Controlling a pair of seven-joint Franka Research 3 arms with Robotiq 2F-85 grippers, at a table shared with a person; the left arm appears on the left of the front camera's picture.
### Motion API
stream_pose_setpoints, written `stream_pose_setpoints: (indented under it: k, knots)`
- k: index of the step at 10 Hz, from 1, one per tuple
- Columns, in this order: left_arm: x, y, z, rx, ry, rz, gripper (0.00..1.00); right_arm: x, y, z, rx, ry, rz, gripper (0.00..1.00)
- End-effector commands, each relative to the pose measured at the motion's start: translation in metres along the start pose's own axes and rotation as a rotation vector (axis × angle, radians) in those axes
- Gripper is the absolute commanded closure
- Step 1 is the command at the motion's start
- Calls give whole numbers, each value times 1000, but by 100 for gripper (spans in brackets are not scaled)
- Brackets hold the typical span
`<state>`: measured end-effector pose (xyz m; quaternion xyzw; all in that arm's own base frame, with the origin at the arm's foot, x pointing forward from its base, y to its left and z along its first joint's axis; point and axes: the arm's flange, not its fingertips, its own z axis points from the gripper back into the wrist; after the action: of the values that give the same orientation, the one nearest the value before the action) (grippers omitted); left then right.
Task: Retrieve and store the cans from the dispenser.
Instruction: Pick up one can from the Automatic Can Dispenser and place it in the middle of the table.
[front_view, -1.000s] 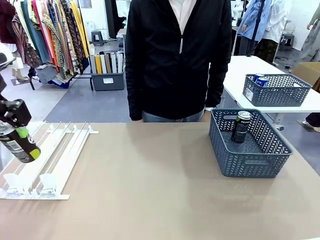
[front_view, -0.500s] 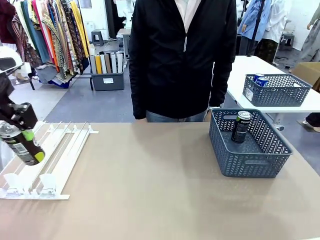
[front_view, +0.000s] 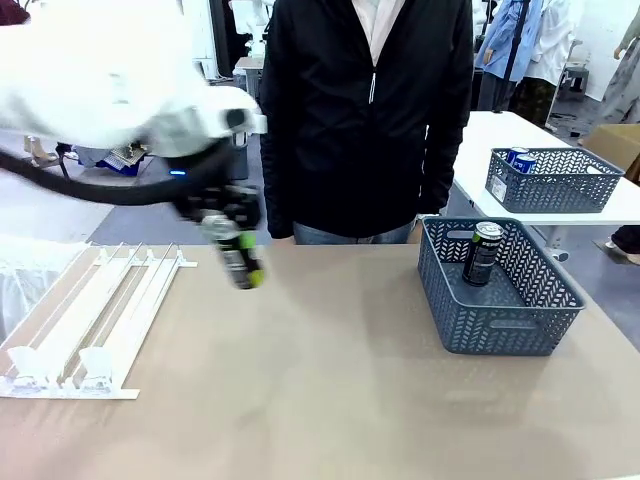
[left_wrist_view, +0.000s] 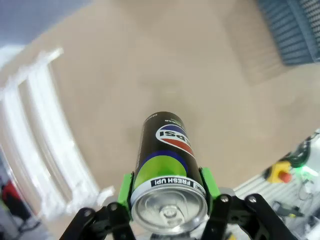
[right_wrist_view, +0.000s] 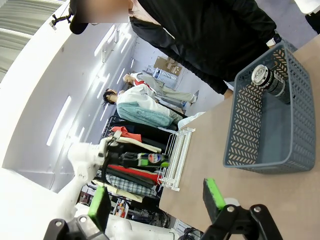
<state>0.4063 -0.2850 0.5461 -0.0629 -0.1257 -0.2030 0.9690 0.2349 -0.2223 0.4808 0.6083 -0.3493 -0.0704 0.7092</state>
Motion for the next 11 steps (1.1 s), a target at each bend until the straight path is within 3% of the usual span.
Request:
stream_pose_setpoints:
  k: [1, 3, 5, 11]
  knots:
    - [78, -25, -41, -52, 39, -121, 100, 3, 2, -2, 22, -21, 10, 0]
    - [115, -68, -100, 31, 111, -237, 100, 3, 2, -2, 22, -21, 10, 0]
    - [126, -82, -141, 40, 231, -237, 100, 3, 2, -2, 22, -21, 10, 0]
    - [114, -83, -170, 21, 310, -218, 100, 3, 2, -2, 22, -21, 10, 0]
